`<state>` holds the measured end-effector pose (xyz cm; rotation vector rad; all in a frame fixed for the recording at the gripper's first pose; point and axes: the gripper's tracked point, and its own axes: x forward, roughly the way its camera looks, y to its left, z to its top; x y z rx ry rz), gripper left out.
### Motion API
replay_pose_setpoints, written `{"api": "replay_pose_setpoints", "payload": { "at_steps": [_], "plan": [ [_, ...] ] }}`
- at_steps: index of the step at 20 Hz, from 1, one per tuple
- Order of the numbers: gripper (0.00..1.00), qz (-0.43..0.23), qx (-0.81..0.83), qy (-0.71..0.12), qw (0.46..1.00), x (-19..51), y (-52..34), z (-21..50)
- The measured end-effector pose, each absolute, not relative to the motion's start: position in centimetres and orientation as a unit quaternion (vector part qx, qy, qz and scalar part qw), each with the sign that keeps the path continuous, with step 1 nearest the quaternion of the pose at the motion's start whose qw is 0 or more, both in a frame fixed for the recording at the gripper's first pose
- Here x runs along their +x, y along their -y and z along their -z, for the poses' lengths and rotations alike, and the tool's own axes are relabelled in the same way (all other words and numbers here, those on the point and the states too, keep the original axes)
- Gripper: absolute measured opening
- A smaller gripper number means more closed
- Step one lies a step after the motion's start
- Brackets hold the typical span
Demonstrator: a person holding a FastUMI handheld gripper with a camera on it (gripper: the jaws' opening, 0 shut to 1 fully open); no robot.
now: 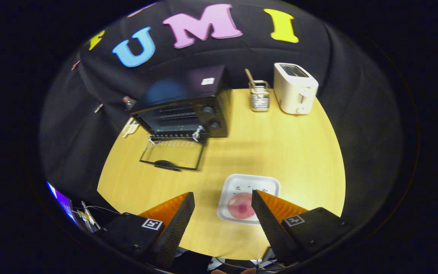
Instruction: Open the toaster oven, put the food inside, and close the toaster oven door.
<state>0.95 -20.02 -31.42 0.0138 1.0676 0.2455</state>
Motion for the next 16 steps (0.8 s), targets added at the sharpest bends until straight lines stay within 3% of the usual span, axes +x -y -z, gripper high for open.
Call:
{"api": "replay_pose_setpoints", "payload": {
  "at_steps": [11, 16],
  "plan": [
    [0.98, -0.059, 0.008, -0.646, 0.761, 1.4, 29.4, 45.4],
    [0.53, -0.053, 0.007, -0.664, 0.746, 1.6, 29.4, 48.3]
  ]
}}
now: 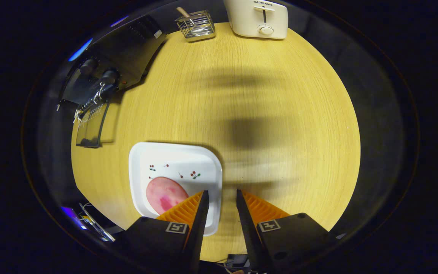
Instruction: Open the toaster oven, put the food inside, and close the toaster oven door.
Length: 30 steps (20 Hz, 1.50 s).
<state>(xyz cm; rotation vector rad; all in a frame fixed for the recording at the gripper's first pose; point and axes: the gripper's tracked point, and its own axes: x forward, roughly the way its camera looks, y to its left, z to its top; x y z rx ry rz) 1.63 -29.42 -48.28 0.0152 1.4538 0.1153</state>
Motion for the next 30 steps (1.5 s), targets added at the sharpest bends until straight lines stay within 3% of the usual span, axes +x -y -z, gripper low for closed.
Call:
{"api": "replay_pose_setpoints", "payload": {
  "at_steps": [1, 3, 4, 5, 8, 11, 16, 20, 30],
  "plan": [
    [0.55, -0.055, -0.002, -0.673, 0.738, 1.2, 29.9, 48.6],
    [0.14, -0.057, 0.012, -0.668, 0.742, 1.9, 29.9, 48.8],
    [0.14, -0.071, 0.028, -0.665, 0.743, 1.9, 29.6, 47.9],
    [0.07, -0.093, 0.044, -0.660, 0.745, 2.2, 29.4, 48.9],
    [0.06, -0.118, 0.101, -0.654, 0.740, 1.9, 29.3, 48.4],
    [0.05, -0.112, 0.236, -0.668, 0.697, 1.1, 28.4, 48.1],
    [0.05, -0.096, 0.376, -0.628, 0.674, 1.0, 27.5, 46.4],
    [0.05, -0.078, 0.417, -0.593, 0.684, 0.0, 25.1, 43.8],
    [0.05, 0.055, 0.540, -0.488, 0.684, 0.2, 8.9, 42.8]
  ]
}}
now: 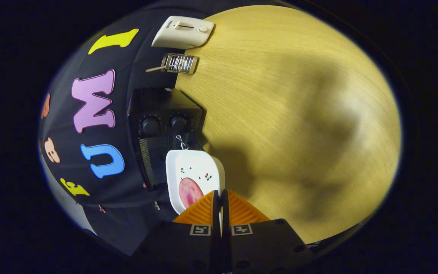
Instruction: Open the toaster oven, put the food inside, and close the toaster oven door.
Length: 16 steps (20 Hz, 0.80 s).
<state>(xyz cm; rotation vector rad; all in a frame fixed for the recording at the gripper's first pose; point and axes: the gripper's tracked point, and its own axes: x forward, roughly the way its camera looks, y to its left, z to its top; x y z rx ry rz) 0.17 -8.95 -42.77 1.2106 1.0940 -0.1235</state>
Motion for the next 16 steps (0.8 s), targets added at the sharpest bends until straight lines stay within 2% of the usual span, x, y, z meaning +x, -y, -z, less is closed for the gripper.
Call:
{"api": "replay_pose_setpoints", "payload": {
  "at_steps": [6, 16],
  "plan": [
    [0.05, 0.120, 0.577, -0.404, 0.699, 4.6, 1.5, 44.1],
    [0.05, 0.211, 0.643, -0.295, 0.675, 14.7, -6.2, 44.5]
  ]
}}
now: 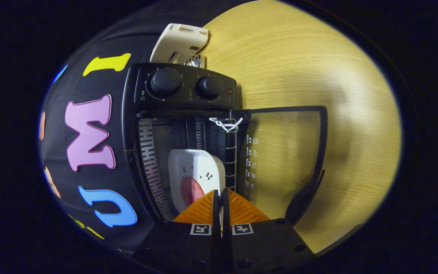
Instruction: Open the toaster oven, put the food inside, and close the toaster oven door.
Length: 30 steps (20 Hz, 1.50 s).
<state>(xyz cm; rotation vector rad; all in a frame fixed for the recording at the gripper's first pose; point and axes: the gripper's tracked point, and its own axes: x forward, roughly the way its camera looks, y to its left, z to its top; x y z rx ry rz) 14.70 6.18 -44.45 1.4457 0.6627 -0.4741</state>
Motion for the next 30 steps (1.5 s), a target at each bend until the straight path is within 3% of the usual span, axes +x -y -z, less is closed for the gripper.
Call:
{"api": "replay_pose_setpoints", "payload": {
  "at_steps": [9, 13, 17, 21, 22, 25, 30],
  "plan": [
    [0.06, 0.236, 0.681, -0.233, 0.652, 19.4, -6.2, 45.9],
    [0.22, 0.213, 0.705, -0.227, 0.637, 19.6, -6.5, 45.0],
    [0.70, 0.205, 0.691, -0.244, 0.648, 18.5, -6.8, 43.9],
    [0.87, 0.188, 0.672, -0.275, 0.661, 16.8, -7.1, 43.1],
    [0.95, 0.183, 0.668, -0.283, 0.663, 16.4, -6.9, 42.9],
    [0.98, 0.150, 0.638, -0.304, 0.691, 14.7, -7.5, 41.1],
    [0.98, 0.058, 0.468, -0.365, 0.803, 9.4, -8.3, 38.3]
  ]
}}
